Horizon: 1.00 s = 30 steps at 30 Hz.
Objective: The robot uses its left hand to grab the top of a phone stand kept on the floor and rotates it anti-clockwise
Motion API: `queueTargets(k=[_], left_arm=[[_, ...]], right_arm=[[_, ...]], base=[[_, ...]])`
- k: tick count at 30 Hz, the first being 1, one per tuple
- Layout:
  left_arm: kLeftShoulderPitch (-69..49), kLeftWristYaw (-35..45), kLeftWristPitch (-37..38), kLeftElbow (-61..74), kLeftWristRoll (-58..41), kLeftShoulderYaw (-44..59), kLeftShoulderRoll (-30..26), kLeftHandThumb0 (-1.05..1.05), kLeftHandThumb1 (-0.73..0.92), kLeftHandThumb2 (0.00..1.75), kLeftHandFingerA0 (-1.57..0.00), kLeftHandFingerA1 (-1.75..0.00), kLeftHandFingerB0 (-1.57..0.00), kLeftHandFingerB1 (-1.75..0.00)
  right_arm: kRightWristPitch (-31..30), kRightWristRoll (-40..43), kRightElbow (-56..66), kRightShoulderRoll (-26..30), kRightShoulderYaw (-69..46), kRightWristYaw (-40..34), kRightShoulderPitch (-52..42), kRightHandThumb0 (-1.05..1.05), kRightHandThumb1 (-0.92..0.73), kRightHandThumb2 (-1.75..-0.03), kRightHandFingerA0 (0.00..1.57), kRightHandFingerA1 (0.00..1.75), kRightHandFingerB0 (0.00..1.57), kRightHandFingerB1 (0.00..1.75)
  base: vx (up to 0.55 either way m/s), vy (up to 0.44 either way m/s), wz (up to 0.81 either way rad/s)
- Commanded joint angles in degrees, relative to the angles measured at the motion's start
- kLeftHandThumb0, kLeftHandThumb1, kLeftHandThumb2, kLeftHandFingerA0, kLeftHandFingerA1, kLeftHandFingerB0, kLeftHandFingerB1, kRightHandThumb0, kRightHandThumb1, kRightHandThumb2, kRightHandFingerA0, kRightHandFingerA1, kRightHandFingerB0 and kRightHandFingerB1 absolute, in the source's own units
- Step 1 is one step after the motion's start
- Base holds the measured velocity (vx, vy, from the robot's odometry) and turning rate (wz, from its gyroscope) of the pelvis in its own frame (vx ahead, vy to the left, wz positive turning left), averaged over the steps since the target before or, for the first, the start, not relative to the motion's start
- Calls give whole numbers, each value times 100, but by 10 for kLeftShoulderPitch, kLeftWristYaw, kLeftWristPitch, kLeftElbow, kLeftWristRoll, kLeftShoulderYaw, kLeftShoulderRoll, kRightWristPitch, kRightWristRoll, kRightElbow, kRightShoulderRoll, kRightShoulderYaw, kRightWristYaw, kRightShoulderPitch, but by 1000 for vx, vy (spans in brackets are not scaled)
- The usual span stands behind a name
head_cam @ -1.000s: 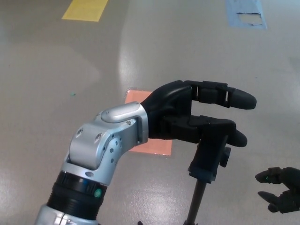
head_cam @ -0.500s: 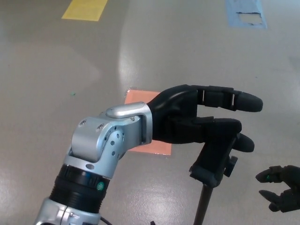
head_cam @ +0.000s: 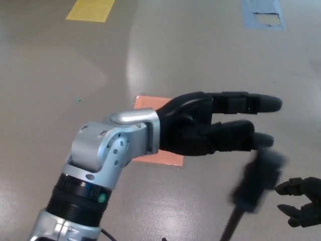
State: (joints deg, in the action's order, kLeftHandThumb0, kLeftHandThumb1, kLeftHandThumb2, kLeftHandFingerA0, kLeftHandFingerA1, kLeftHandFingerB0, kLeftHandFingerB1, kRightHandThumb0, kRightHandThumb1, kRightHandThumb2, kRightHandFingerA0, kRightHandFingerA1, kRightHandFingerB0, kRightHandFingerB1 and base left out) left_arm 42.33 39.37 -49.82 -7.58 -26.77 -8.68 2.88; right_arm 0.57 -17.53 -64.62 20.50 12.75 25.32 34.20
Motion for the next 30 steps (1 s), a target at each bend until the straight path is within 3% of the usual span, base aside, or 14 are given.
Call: queueTargets(k=[1, 5, 9, 10, 12, 14, 15, 17, 18, 21, 22, 25, 30], left_arm=[[14, 43, 32, 14, -16, 4, -20, -76, 46, 80, 0, 0, 0, -11], [22, 57, 61, 14, -7, 2, -31, -87, 52, 85, 0, 0, 0, 0], [29, 71, 100, 4, -5, 16, -42, -88, 52, 86, 0, 0, 0, -1], [30, 70, 106, 5, -5, 21, -47, -89, 52, 87, 0, 0, 0, -2], [31, 67, 114, 7, -4, 31, -56, -90, 54, 87, 0, 0, 0, 0], [31, 65, 123, 9, -5, 42, -64, -90, 54, 87, 0, -1, 0, 0], [32, 67, 130, 10, -6, 56, -77, -92, 56, 89, 0, -2, 0, 0], [33, 69, 134, 10, -6, 62, -85, -92, 56, 89, 0, -2, 0, 0], [28, 72, 141, 8, -10, 85, -109, -93, 57, 90, 0, -2, 0, 0], [-1, 67, 185, 7, 5, 115, -142, -94, 61, 93, 0, -3, 0, 0], [-14, 57, 194, 8, 13, 123, -151, -86, 59, 96, 0, -11, 0, -14], [-55, 32, 229, 3, 32, 145, -169, -78, 57, 96, 0, -18, 0, -21], [-123, -1, 293, -33, 53, 187, -184, -80, 56, 94, 0, -16, 0, -21]], right_arm=[[5, -1, 2, 6, 1, -3, 0, -61, -67, -89, 47, 52, 6, 35], [6, 4, 2, 7, -2, 4, 2, -60, -66, -89, 47, 53, 7, 36], [3, 8, -1, 5, -5, 7, 8, -61, -66, -88, 47, 53, 8, 37], [5, 5, 0, 5, -3, 6, 9, -55, -80, -64, 55, 40, 13, 27], [5, 3, 1, 5, -2, 4, 8, -54, -80, -63, 57, 41, 13, 27], [4, 3, 1, 5, -2, 3, 8, -54, -79, -63, 58, 41, 14, 27], [5, 3, 1, 5, -3, 2, 7, -62, -66, -88, 49, 53, 9, 38], [7, 3, 1, 5, -2, 1, 7, -62, -66, -88, 49, 53, 9, 38], [10, 2, 1, 6, -2, 1, 5, -54, -80, -63, 59, 41, 13, 27], [5, 2, -3, 2, -1, 1, 9, -54, -80, -63, 58, 40, 14, 27], [4, 1, -3, 3, -1, 2, 9, -53, -81, -64, 57, 40, 14, 27], [6, 3, -2, 5, -1, 5, 1, -53, -81, -63, 58, 41, 13, 27], [8, 4, 0, 5, -2, 5, -8, -53, -81, -64, 58, 41, 13, 27]], base=[[0, 0, 0], [0, 0, 0], [0, 0, 0], [0, 0, 0], [0, 0, 0], [0, 0, 0], [0, 0, 0], [0, 0, 0], [0, 0, 0], [0, 0, 0], [0, 0, 0], [0, 0, 0], [0, 0, 0]])
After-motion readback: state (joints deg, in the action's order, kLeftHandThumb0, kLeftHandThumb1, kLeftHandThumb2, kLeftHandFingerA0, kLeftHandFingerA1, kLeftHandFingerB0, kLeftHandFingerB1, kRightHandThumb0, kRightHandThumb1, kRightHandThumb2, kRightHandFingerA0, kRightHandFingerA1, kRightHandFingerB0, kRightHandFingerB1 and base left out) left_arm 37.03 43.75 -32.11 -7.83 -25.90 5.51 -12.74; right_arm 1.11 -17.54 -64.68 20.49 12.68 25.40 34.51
